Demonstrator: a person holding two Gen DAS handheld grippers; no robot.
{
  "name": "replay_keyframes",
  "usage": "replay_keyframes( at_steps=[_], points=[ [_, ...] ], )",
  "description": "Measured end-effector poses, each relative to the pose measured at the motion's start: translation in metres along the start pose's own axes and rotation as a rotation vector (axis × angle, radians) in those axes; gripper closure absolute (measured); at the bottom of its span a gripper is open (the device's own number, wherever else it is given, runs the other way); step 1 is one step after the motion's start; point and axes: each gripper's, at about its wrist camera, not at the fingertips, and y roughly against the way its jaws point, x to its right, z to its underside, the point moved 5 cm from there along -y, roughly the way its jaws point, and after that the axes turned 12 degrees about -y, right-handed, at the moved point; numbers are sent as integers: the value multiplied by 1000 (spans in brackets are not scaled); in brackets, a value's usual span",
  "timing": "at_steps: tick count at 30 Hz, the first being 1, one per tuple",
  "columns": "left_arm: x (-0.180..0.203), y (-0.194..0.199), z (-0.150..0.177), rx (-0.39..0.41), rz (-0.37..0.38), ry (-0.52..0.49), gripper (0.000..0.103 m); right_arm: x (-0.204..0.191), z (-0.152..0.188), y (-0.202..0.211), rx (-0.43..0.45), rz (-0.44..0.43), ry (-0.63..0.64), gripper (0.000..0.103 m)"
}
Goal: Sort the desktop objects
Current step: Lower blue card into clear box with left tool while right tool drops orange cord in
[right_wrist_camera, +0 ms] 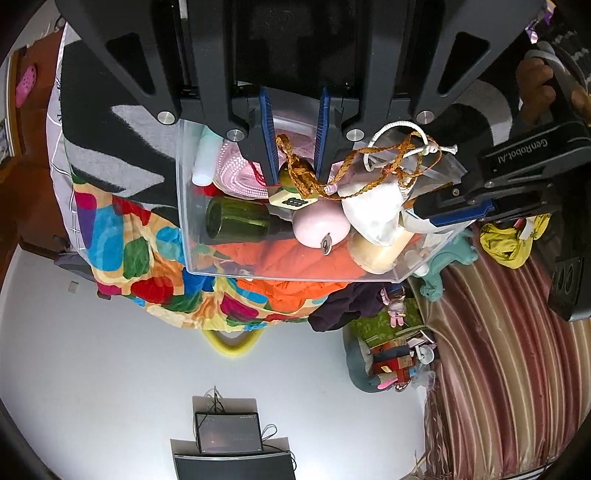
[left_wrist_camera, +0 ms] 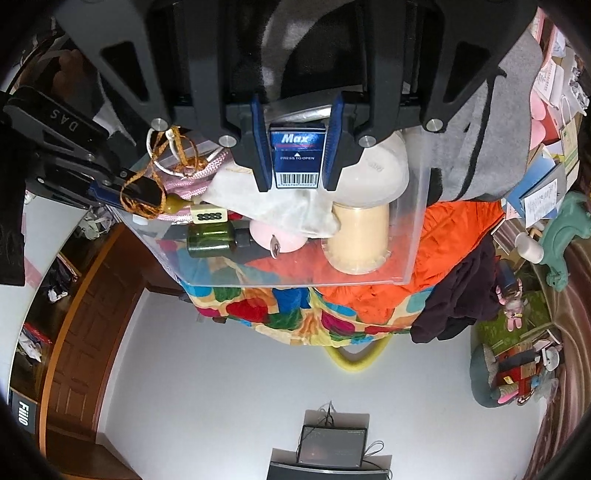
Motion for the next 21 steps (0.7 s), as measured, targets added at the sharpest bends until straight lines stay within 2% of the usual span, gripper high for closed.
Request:
replay_keyframes(
  at_steps=[2,7,15,18,21],
  points=[
    [1,0,1,0,1,-3,76,-1,0,1,-4,-2,-2,85],
    [3,6,0,15,19,1,75,-1,1,10,16,-16,-13,68],
    [7,26,-2,69,6,4,67,-6,3,28,53,-14,8,67],
    [8,35,-1,95,3,17,61,-8,5,32,60,-20,13,64],
    [9,42,0,116,-12,18,60,-11,6,38,74,-11,23,60]
  ],
)
